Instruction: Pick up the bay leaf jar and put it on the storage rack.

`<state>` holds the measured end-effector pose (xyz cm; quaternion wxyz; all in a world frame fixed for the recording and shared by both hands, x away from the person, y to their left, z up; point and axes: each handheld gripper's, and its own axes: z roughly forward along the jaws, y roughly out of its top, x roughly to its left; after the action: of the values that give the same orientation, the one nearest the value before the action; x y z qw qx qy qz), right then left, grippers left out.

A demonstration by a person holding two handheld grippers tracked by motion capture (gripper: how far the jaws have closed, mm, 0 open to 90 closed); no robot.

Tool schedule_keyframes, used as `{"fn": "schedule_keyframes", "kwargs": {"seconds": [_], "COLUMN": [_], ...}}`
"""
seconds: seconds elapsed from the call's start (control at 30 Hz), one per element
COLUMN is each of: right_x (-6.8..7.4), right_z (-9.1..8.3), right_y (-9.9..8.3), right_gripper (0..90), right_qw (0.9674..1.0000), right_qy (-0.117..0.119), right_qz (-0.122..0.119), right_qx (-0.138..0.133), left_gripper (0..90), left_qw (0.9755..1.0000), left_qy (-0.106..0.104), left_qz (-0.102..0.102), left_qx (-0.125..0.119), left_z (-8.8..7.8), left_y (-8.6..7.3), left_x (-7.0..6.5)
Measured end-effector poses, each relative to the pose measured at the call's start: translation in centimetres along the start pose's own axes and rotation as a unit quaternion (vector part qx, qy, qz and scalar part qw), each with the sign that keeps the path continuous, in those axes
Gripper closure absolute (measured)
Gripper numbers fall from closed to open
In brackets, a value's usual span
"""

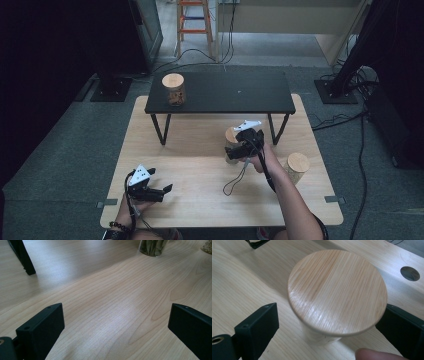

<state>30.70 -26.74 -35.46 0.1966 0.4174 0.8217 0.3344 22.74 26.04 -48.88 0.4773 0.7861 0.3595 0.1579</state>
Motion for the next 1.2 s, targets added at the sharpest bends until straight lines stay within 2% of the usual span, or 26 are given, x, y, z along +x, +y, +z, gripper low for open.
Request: {"fn": "schedule_keyframes", "kwargs": {"seconds": [0.27,0.5,0.53,0.63,0.77,0.87,1.07,1.2], "right_x": [-0.2,0.3,0.4,0.5,0.0,0.6,-0.1,0.1], "right_z": [0.7,1.5,1.6,1.5,1.1,0.9,0.1,-0.8], "right_y": [0.4,0.5,0.5,0.3,0.2,0.3,-0.2,0.0], "right_gripper": [8.8,14.2,20.6,23.9,25.2,25.2,25.3,25.3], "right_qw": [1.0000,0.9999,0.9998,0.9999,1.0000,0.9998,0.9999,0.9999], "right_qy": [0.006,-0.007,-0.008,-0.013,0.001,-0.007,0.002,0.005], "right_qz": [-0.005,-0.010,-0.010,-0.003,0.000,-0.017,0.003,-0.009], "right_qx": [0.006,0.012,0.013,0.005,0.001,0.004,-0.011,-0.012], "left_gripper": [0.6,0.6,0.6,0.7,0.6,0.7,0.7,0.7], "left_qw": [1.0000,1.0000,1.0000,1.0000,1.0000,1.0000,1.0000,1.0000], "left_qy": [0.000,0.000,0.001,0.000,0.001,0.001,0.003,0.003], "left_qz": [0.000,0.001,0.001,0.000,0.001,0.000,0.000,0.001], "left_qx": [-0.002,-0.001,-0.001,-0.002,-0.001,-0.001,-0.001,0.001], "left_z": [0.0,0.0,0.0,0.0,0.0,0.0,0.0,0.0], "left_y": [-0.1,-0.1,-0.1,-0.1,-0.1,0.0,0.0,0.0], "left_x": [0.0,-0.1,-0.1,-0.1,-0.1,-0.1,-0.2,-0.2]}}
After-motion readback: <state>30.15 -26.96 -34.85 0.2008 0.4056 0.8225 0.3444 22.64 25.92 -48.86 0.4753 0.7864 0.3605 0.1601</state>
